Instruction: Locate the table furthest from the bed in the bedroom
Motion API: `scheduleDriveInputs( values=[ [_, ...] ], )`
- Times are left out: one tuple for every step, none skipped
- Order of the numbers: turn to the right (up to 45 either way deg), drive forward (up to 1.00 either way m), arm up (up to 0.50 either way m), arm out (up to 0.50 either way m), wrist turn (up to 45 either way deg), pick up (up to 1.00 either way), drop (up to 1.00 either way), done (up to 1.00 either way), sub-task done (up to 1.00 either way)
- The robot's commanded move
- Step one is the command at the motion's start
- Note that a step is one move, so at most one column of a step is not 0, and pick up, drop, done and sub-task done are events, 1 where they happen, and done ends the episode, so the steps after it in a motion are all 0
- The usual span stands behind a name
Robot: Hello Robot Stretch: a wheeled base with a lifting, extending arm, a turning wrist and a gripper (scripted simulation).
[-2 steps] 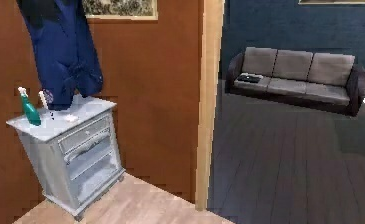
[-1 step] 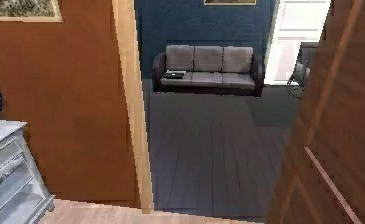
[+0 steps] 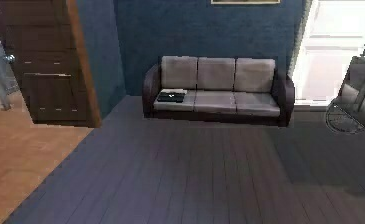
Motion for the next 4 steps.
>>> scheduleDriveInputs(
  values=[
    [15.0, 0.00, 0.00, 0.00, 0.0, 0.00, 0.00, 0.00, 0.00],
    [0.0, 0.20, 0.00, 0.00, 0.0, 0.00, 0.00, 0.00, 0.00],
    [45.0, 0.00, 0.00, 0.00, 0.0, 0.00, 0.00, 0.00, 0.00],
    [3.0, 0.00, 0.00, 0.00, 0.0, 0.00, 0.00, 0.00, 0.00]
  ],
)
